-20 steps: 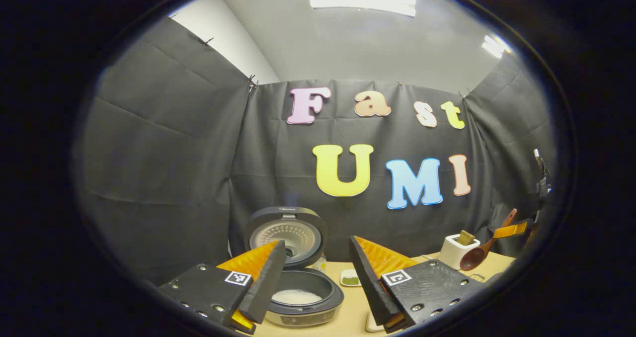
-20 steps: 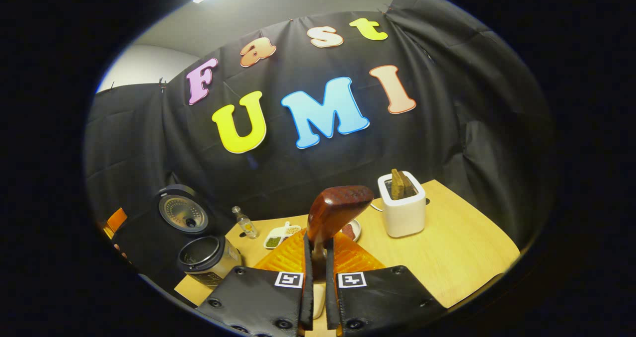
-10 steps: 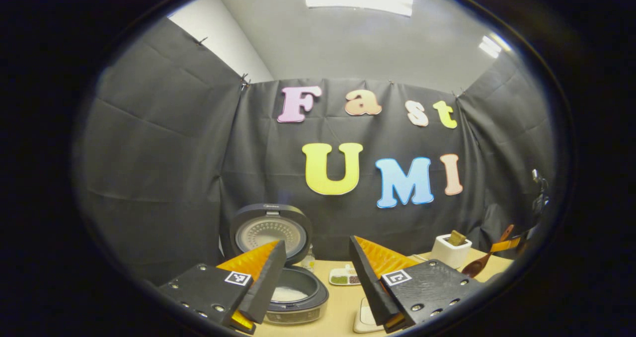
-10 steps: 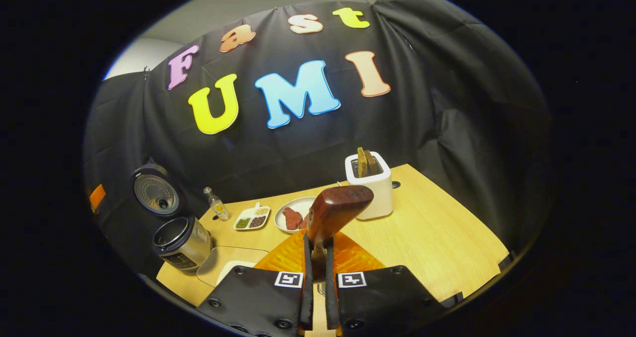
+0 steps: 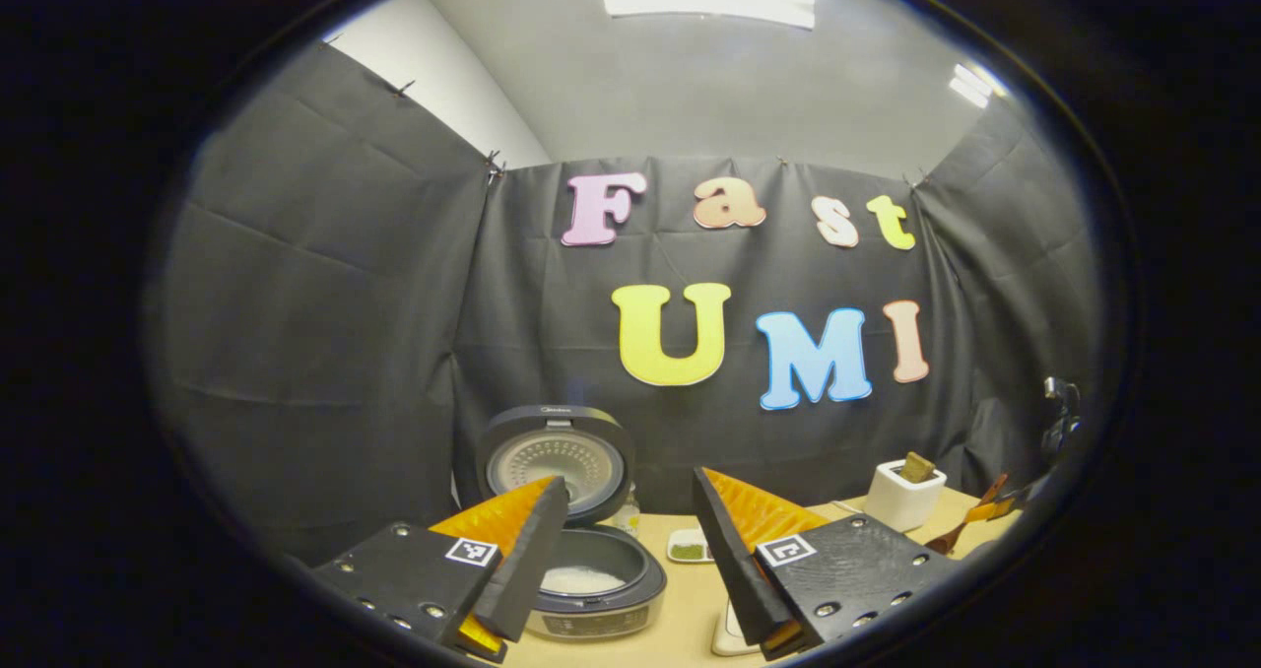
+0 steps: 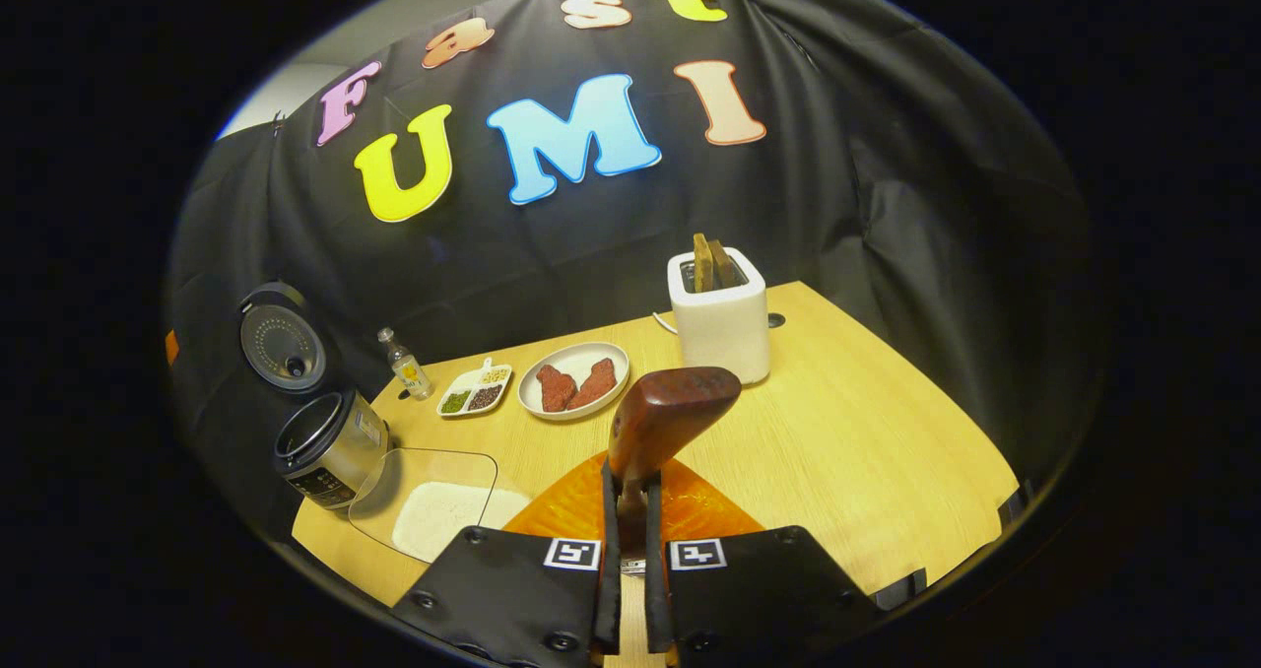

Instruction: Close the left gripper, press the button to open the rice cooker; take a wooden spoon from the chopstick holder with the right hand, scoop a spoonful of rice and pour it into the rice cooker, then put the wooden spoon back into the chopstick holder.

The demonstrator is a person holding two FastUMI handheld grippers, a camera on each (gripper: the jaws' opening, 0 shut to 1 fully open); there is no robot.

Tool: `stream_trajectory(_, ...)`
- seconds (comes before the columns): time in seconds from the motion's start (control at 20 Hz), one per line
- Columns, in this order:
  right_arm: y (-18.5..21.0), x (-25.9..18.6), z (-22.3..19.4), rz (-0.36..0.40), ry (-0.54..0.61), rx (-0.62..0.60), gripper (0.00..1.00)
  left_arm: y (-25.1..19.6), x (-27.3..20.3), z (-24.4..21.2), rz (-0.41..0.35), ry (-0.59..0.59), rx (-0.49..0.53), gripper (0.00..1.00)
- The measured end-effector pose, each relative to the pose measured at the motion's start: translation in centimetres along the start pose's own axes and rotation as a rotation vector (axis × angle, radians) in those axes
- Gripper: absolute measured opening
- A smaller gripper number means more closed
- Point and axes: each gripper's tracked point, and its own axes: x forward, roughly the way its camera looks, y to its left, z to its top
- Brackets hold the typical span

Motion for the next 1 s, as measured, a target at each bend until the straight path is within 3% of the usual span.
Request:
stream_trajectory(0.4,-1.0,1.7,-3.1,0.002,0.085,0.022,0.17,0.8,-1.1,0.7,0.03,-0.008,0.013,0.78)
stream_trajectory(0.45,-1.1,1.6,-3.1,0.0,0.087,0.021,0.13,0.8,-1.3,0.8,0.031,-0.01,0.015,0.78)
stream_trajectory(0.55,-1.3,0.8,-2.2,-0.004,0.058,0.014,0.2,0.6,-1.2,1.0,0.031,-0.014,0.017,0.78)
stream_trajectory(0.65,-1.8,0.8,-1.2,-0.023,0.019,-0.014,0.37,0.4,-1.3,1.2,0.028,-0.016,0.016,0.78)
stream_trajectory(0.7,-2.1,0.2,-0.6,-0.039,-0.001,-0.04,0.61,0.1,-1.3,1.2,0.026,-0.018,0.017,0.78)
stream_trajectory(0.75,-2.7,-0.2,0.0,-0.065,-0.019,-0.068,0.76,-0.1,-1.3,1.4,0.022,-0.021,0.016,0.78)
stream_trajectory(0.8,-3.2,-0.8,0.7,-0.081,-0.039,-0.092,1.0,-0.2,-1.3,1.7,0.019,-0.024,0.017,0.78)
stream_trajectory(1.0,-3.7,-3.5,4.7,-0.137,-0.155,-0.198,0.98,-0.6,-0.7,2.0,0.01,-0.023,0.03,0.78)
